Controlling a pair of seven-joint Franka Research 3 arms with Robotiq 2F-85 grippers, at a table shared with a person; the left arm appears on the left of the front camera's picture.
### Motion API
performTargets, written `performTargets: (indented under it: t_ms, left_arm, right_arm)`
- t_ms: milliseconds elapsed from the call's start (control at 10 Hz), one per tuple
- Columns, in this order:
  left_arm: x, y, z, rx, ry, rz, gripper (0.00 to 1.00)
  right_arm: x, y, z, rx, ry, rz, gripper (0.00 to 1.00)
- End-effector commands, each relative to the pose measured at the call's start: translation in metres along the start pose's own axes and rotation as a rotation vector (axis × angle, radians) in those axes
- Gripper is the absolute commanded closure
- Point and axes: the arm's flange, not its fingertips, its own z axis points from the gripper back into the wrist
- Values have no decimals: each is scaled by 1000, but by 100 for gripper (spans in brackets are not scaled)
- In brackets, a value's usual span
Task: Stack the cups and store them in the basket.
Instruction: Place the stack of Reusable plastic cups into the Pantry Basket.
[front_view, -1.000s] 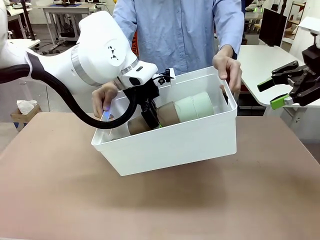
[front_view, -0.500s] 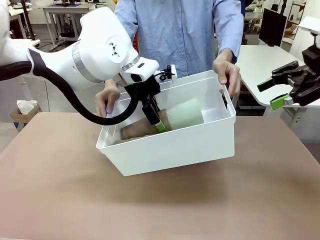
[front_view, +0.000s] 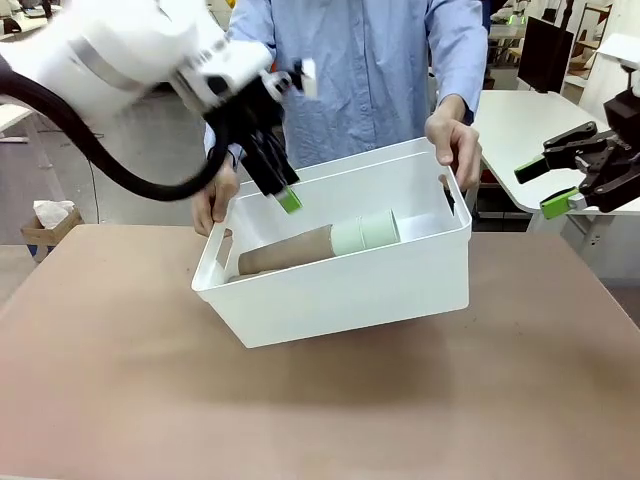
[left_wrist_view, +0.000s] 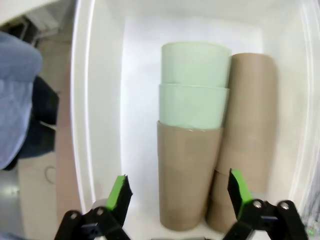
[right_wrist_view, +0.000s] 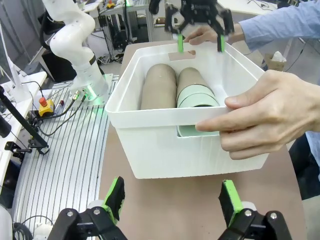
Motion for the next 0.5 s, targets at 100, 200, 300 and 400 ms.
performTargets:
  t_ms: [100, 200, 300, 400]
  left_arm:
    - [-51, 7, 80, -99, -209, -16, 0]
    - [-74, 7, 106, -107, -274, -10, 0]
    - [-99, 4, 129, -84, -309, 11, 0]
    - [-126, 1, 148, -71, -359, 37, 0]
  right_arm:
    - [3, 0, 1, 5, -8, -9, 0]
    - [3, 0, 1, 5, -8, -9, 0]
    - [3, 0, 1, 5, -8, -9, 0]
    - [3, 0, 1, 5, -8, -9, 0]
